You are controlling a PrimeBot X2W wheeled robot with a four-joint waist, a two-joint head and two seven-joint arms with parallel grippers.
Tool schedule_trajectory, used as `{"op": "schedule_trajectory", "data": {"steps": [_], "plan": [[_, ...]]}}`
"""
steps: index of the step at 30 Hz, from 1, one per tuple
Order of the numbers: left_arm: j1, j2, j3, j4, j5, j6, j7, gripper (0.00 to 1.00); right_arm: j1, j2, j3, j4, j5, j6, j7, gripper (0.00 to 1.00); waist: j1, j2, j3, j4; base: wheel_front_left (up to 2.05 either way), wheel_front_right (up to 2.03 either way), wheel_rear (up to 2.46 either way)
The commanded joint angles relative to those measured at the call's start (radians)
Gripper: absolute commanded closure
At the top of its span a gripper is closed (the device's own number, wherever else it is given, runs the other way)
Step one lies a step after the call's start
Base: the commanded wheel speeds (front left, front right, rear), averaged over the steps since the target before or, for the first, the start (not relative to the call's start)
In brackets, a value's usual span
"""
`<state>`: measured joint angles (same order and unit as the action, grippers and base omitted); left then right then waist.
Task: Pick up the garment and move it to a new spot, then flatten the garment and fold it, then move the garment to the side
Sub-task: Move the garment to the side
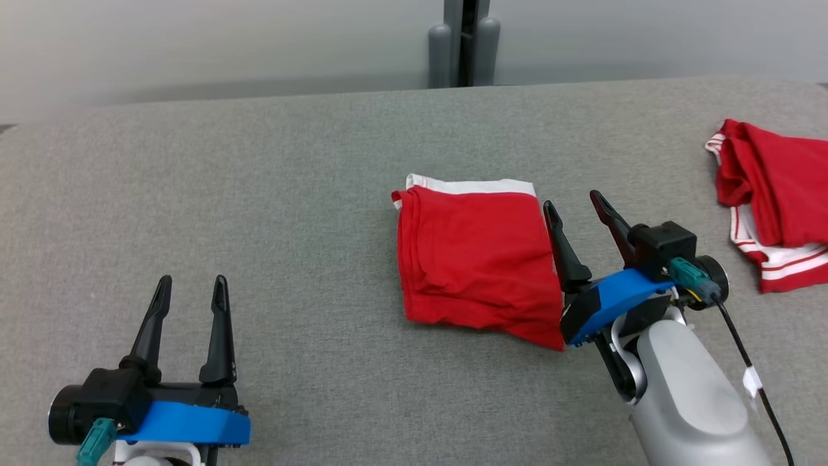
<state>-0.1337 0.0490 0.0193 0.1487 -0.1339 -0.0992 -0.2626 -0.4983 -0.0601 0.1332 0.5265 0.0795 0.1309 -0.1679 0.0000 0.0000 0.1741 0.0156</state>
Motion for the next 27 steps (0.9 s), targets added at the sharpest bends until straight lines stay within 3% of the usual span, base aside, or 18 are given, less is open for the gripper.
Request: {"op": "schedule_trajectory", "data": {"steps": [1,10,19,20,21,22,27], "plan": [[-0.016,0.004,-0.005,0.001,-0.005,-0.003,-0.003,0.0,-0.032,0.002,0.0,0.034,-0.011,-0.001,0.0,0.0,0.0,0.0,0.023,0.021,0.0,0.0,0.0],[-0.051,0.004,-0.017,0.007,-0.023,0.003,-0.003,0.0,-0.11,-0.002,-0.03,0.297,-0.032,-0.001,0.03,0.0,0.0,0.0,0.078,0.061,0.0,0.0,0.0],[-0.069,0.004,-0.02,0.012,-0.024,0.005,-0.003,0.0,-0.128,0.011,0.036,0.461,0.026,-0.001,0.029,0.0,0.0,0.0,0.095,0.06,0.0,0.0,0.0],[-0.07,0.004,-0.022,0.013,-0.025,0.004,-0.003,0.0,-0.128,0.012,0.052,0.473,0.043,0.0,0.031,0.15,0.0,0.0,0.096,0.059,0.0,0.0,0.0],[-0.073,0.004,-0.025,0.013,-0.025,0.003,-0.003,0.0,-0.129,0.014,0.072,0.476,0.066,0.0,0.028,0.61,0.0,0.0,0.097,0.058,0.0,0.0,0.0],[-0.075,0.004,-0.028,0.013,-0.026,0.003,-0.003,0.0,-0.131,0.015,0.094,0.478,0.09,0.001,0.025,1.0,0.0,0.0,0.099,0.057,0.0,0.0,0.0],[-0.093,0.003,-0.036,0.008,-0.032,0.004,-0.003,0.0,-0.166,0.008,0.137,0.478,0.121,-0.001,-0.027,1.0,0.0,0.0,0.11,0.029,0.0,0.0,0.0]]}}
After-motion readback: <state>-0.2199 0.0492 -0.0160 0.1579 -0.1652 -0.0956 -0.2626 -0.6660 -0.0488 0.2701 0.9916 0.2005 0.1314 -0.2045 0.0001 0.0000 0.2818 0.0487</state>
